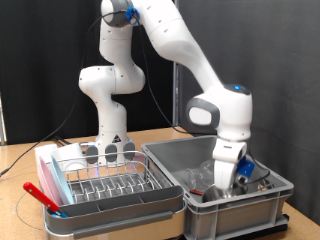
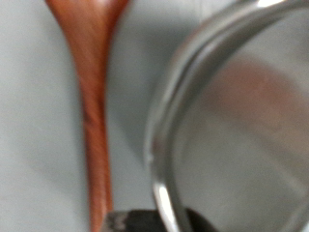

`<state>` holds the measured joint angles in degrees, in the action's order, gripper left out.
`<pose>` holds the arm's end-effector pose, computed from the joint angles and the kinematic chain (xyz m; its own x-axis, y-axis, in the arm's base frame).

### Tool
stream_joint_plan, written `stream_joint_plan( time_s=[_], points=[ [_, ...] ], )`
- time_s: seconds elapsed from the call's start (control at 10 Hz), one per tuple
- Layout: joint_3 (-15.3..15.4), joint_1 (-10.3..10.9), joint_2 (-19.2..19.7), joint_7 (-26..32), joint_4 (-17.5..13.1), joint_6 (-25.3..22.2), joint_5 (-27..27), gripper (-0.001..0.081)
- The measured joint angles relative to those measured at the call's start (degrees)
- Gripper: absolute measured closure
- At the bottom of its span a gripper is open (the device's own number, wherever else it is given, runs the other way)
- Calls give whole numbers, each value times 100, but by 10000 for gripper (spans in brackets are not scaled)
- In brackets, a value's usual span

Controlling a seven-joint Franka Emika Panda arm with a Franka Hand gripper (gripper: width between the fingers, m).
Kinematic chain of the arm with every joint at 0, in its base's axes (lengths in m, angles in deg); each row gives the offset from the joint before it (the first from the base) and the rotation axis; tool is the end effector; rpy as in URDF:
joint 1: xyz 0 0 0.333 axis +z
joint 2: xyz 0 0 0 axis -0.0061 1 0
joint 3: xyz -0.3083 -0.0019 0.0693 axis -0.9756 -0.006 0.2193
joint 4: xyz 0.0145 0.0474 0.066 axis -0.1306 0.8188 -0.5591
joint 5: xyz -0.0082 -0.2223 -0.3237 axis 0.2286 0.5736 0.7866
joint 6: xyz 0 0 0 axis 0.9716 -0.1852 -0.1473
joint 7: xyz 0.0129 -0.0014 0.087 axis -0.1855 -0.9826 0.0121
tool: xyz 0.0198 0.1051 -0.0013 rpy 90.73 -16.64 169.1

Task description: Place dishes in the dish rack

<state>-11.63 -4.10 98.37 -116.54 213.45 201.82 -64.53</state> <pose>0.5243 0.1927 0.2297 0.9953 -0.0851 0.0459 -0.0835 -0.9959 -0.0348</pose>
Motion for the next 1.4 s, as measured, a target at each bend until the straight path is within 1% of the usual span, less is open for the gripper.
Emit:
stream_joint_plan(
  time_s=[0.2,0.4,0.5,0.7,0.8,1.0,1.1,1.2,1.3,1.4],
  points=[
    [338,-303,-374,586,69,8,-669,747],
    [591,-537,-779,1157,98,-246,-1383,758],
    [667,-619,-989,1434,98,-408,-1724,758],
    [714,-717,-1417,1892,101,-736,-2284,759],
    [711,-754,-1607,2021,99,-911,-2447,759],
    [669,-807,-1912,2009,119,-1311,-2474,762],
    [672,-805,-1900,2014,124,-1288,-2474,762],
    [679,-803,-1884,2321,128,-1282,-2583,762],
    [681,-805,-1897,3073,130,-1392,-2866,763],
    [673,-813,-1945,3835,125,-1692,-3091,763]
  ],
)
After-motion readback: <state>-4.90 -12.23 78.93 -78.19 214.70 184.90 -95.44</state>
